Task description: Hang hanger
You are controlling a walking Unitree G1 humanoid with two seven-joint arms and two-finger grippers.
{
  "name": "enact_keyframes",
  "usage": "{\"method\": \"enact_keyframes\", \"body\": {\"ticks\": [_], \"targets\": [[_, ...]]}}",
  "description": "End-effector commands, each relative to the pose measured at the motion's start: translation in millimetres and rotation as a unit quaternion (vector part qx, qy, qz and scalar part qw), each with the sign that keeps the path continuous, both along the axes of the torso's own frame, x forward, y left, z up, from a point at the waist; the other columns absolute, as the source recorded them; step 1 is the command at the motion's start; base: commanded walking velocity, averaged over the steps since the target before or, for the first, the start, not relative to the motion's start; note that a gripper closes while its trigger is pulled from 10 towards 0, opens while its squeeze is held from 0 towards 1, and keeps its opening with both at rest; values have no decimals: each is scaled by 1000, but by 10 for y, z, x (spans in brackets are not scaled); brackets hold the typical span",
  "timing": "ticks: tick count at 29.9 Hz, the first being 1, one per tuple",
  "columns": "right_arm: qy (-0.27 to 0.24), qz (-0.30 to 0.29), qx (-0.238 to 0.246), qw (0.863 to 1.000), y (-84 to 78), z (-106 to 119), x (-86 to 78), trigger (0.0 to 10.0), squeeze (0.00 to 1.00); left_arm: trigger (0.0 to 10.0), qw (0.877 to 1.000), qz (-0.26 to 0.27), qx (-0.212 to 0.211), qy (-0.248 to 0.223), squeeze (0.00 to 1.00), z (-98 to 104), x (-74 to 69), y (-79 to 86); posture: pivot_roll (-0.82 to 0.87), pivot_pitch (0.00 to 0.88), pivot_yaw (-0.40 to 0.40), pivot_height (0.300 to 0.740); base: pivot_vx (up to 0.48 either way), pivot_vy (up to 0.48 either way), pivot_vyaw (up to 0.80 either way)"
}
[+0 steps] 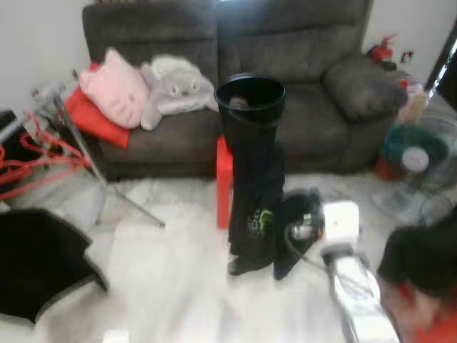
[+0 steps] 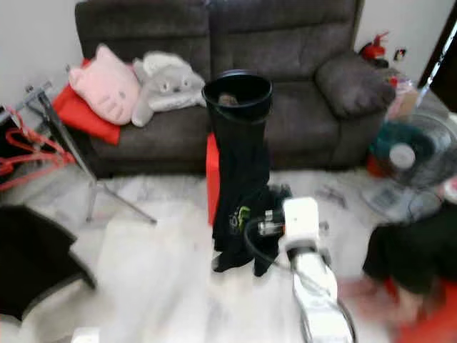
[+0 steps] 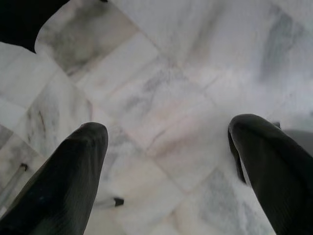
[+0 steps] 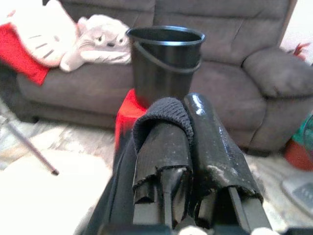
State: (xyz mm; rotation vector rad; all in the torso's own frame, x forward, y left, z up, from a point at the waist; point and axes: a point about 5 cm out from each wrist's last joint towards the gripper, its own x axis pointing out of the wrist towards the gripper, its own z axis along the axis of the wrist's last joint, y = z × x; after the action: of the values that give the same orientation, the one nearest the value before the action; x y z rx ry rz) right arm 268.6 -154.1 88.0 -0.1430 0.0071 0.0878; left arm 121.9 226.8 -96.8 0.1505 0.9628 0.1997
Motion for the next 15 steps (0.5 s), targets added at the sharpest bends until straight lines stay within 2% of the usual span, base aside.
{"method": "enact_keyframes", "body": {"ticks": [1,10,15], "targets": [[-18,7,-4,1000,39,87,46,10000,0,10000,1000,-2,6,6,0,-2,-22,33,-210,0,89,740,0,0,0],[-2,-9,0,1000,12,37,76,10000,0,10000,1000,-3,6,4,0,2,-34,52,-193,0,88,740,0,0,0],[-10,0,-10,1000,29,66,87,10000,0,10000,1000,-1,5,5,0,-1,-47,57,-192,0,84,740,0,0,0]]}}
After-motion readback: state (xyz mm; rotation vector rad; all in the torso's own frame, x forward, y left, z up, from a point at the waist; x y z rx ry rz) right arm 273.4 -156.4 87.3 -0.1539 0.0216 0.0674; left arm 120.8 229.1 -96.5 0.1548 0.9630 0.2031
